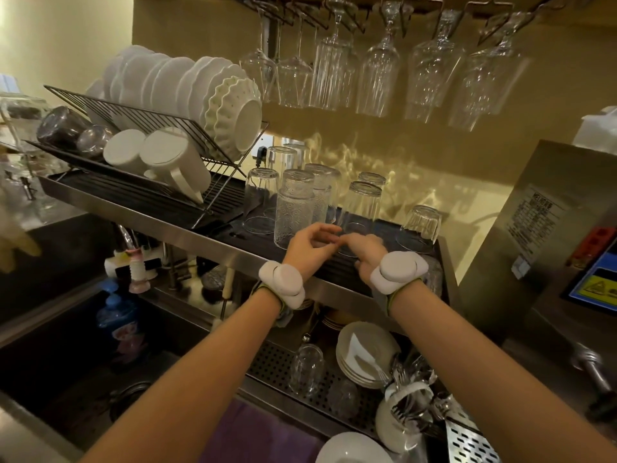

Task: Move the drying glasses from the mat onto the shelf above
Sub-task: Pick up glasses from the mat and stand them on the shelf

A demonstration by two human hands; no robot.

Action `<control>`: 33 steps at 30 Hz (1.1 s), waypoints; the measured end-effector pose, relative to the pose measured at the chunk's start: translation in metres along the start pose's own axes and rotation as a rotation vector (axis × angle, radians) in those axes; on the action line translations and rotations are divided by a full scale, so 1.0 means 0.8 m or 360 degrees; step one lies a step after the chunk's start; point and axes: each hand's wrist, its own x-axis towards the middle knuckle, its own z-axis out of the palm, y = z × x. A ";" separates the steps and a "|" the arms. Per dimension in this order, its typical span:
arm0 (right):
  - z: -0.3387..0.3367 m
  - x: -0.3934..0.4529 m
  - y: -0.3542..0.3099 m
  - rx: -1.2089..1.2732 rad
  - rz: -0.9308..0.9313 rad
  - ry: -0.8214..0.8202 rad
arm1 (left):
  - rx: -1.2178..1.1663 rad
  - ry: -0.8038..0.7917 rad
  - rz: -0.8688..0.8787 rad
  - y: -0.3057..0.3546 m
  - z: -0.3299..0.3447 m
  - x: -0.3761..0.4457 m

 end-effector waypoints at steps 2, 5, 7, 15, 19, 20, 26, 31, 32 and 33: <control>0.003 -0.014 0.005 0.0142 0.0001 0.0069 | -0.0025 0.0010 0.0013 0.005 -0.001 -0.010; 0.006 -0.034 0.013 0.0445 -0.0052 -0.0048 | -0.0042 0.0014 0.0020 0.010 -0.002 -0.027; 0.005 -0.054 0.017 0.0608 -0.0120 -0.0186 | -0.0042 0.0008 0.0022 0.012 -0.002 -0.042; 0.003 -0.094 0.027 0.0917 -0.0084 -0.0605 | -0.0066 0.0055 -0.0004 0.020 -0.013 -0.072; 0.009 -0.098 0.041 0.1014 -0.0108 -0.0704 | -0.0012 0.0104 0.0003 0.014 -0.018 -0.082; 0.011 -0.099 0.046 0.1032 -0.0110 -0.0720 | -0.0004 0.0102 0.0001 0.012 -0.018 -0.084; 0.021 -0.093 0.081 0.0867 -0.0248 -0.0707 | 0.0003 0.0075 -0.0024 -0.010 -0.021 -0.097; 0.035 -0.090 0.124 0.0760 -0.0201 -0.0688 | 0.0041 0.0029 -0.0132 -0.048 -0.015 -0.117; 0.036 -0.092 0.130 0.0728 -0.0195 -0.0697 | 0.0055 0.0025 -0.0164 -0.053 -0.014 -0.121; 0.040 -0.091 0.139 0.0691 -0.0172 -0.0706 | 0.0064 0.0010 -0.0207 -0.066 -0.013 -0.125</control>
